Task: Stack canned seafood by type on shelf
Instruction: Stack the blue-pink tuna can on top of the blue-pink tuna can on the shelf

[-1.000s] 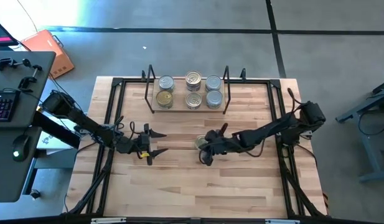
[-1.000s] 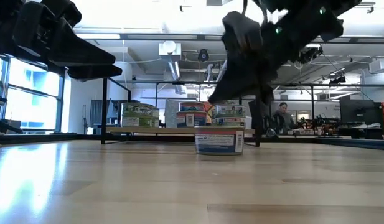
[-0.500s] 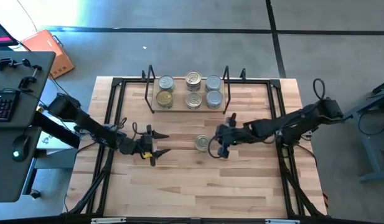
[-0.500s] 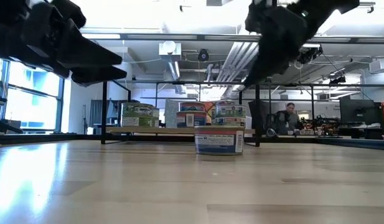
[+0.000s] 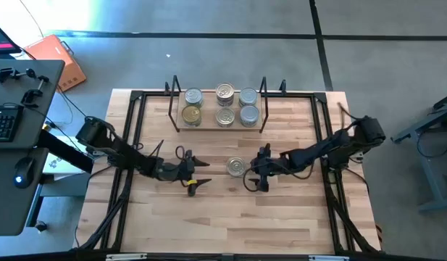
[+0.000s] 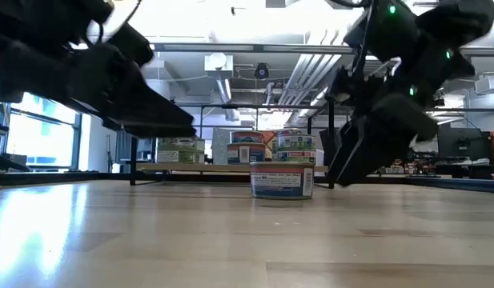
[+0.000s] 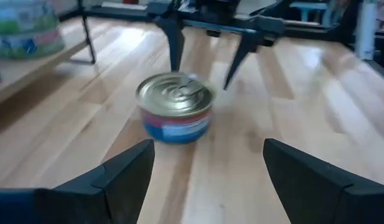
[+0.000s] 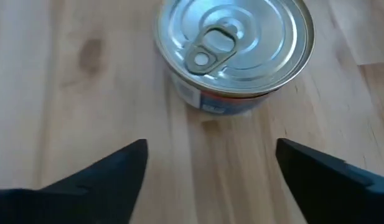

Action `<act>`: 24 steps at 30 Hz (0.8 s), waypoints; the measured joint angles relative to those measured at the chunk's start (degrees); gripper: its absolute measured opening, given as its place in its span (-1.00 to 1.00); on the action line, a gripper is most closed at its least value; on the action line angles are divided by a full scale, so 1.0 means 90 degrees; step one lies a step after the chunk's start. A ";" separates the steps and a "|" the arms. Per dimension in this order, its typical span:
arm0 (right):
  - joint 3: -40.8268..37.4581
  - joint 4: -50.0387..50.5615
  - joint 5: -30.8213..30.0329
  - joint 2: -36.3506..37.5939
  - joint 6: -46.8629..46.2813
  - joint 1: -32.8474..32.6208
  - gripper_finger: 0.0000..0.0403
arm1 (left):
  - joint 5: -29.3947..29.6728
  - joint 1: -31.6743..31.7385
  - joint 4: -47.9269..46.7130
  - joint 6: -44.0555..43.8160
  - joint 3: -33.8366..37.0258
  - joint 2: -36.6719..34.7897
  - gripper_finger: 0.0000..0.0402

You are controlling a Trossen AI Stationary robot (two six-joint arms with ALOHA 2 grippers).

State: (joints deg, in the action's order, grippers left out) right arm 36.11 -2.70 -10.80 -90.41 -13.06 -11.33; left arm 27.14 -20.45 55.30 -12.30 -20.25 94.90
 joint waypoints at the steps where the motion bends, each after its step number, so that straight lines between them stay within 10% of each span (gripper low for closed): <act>1: -0.0100 -0.0301 -0.0108 -0.0109 0.0072 0.0000 0.75 | -0.0072 0.0104 0.0000 -0.0069 -0.0018 0.0076 0.47; 24: 0.0162 -0.5234 -0.0203 -0.2741 0.0435 0.0365 0.93 | -0.1520 0.1238 -0.0050 0.0116 -0.1102 0.1904 0.36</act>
State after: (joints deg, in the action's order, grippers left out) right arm 37.57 -49.81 -12.63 -115.08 -9.15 -8.05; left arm 13.46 -9.31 54.85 -11.25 -30.16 112.03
